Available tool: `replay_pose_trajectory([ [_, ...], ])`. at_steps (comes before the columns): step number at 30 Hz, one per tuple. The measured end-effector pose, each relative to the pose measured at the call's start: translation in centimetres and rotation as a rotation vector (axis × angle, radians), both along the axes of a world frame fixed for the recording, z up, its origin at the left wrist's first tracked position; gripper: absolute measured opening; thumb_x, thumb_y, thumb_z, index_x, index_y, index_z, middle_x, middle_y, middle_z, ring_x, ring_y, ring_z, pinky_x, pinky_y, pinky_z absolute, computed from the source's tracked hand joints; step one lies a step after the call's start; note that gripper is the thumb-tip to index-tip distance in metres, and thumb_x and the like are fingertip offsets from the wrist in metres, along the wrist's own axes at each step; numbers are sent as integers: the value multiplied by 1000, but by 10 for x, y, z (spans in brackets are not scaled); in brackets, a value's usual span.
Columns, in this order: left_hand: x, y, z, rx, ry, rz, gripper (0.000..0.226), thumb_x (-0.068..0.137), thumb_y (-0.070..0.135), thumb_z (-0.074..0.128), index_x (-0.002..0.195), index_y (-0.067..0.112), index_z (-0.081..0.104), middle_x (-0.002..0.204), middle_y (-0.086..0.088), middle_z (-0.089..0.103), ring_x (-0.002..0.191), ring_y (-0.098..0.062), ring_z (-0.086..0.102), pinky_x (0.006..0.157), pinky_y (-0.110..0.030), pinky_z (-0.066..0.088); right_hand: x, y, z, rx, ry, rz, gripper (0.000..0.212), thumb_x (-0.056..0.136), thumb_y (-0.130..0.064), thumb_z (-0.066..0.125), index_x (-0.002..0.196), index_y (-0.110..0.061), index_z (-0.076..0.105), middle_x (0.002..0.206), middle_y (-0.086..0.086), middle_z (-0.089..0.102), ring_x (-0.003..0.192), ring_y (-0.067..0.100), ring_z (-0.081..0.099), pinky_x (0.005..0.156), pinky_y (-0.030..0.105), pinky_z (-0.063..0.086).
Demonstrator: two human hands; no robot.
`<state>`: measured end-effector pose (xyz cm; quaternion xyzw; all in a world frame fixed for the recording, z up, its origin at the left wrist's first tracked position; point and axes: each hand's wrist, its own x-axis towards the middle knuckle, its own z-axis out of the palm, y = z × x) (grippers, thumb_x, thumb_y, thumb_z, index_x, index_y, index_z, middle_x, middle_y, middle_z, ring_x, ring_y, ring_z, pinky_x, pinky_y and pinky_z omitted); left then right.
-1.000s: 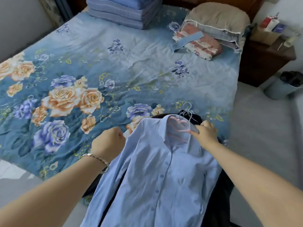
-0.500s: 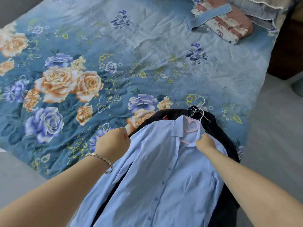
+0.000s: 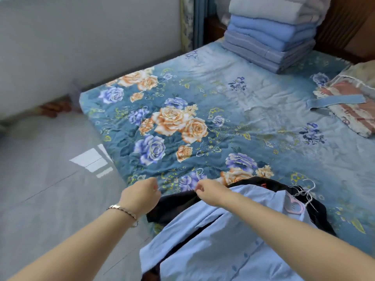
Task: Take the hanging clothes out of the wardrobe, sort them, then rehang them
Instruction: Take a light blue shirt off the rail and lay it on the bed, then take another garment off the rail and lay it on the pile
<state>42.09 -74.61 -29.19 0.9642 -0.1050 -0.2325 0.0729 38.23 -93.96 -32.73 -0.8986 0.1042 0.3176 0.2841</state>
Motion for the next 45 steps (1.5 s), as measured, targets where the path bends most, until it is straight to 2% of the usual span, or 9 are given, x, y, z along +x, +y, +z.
replay_pose_trajectory([
  [3,-14,89,33,-39,-72,145,7,90,25,43,86,27,48,106,1,63,99,-24,58,72,-25,36,22,94,50,9,-114,228,31,95,-14,37,113,1,58,116,20,60,108,34,56,89,40,45],
  [6,-40,194,67,-9,-142,311,7,90,25,44,88,28,50,115,-1,62,107,-25,58,80,-27,41,28,206,98,-3,-260,468,29,92,-11,40,109,-3,62,116,16,62,108,32,57,81,32,44],
  [10,-91,340,114,58,-220,580,21,91,24,42,104,22,58,116,-3,62,107,-26,57,84,-29,43,12,367,151,-27,-386,745,30,92,-17,42,112,-11,63,121,13,61,113,30,57,94,34,46],
  [20,-286,590,235,227,-528,1170,21,91,19,41,103,20,59,110,-4,64,103,-26,59,75,-25,38,-110,685,268,48,-667,1350,31,95,-17,38,114,-7,60,115,14,62,107,31,58,89,36,48],
  [27,-415,677,310,441,-706,1492,20,89,17,38,93,18,58,93,0,61,80,-21,54,61,-25,35,-218,834,347,358,-929,1630,28,92,-20,41,108,-16,63,115,7,63,104,28,60,84,30,48],
  [34,-519,714,366,660,-793,1812,15,91,19,41,91,16,56,80,1,56,69,-17,49,53,-24,31,-312,922,413,543,-899,1976,29,95,-16,40,111,-6,63,112,13,63,106,29,58,82,31,44],
  [38,-564,724,388,775,-774,1920,15,91,18,41,89,16,55,89,-1,61,81,-22,58,65,-28,42,-351,962,427,598,-902,2051,29,94,-16,39,107,-6,63,107,12,64,101,28,60,83,34,49],
  [42,-605,742,416,890,-775,1965,14,91,15,41,82,19,52,81,1,59,71,-19,53,50,-23,32,-391,1006,440,727,-818,2007,25,96,-14,37,77,-9,53,74,3,54,68,16,55,55,20,43],
  [45,-629,763,438,970,-784,1968,14,92,16,42,95,14,55,86,-2,61,72,-20,52,53,-24,32,-423,1037,456,846,-731,1925,31,96,-18,41,67,-11,47,63,1,47,56,13,47,51,20,39],
])
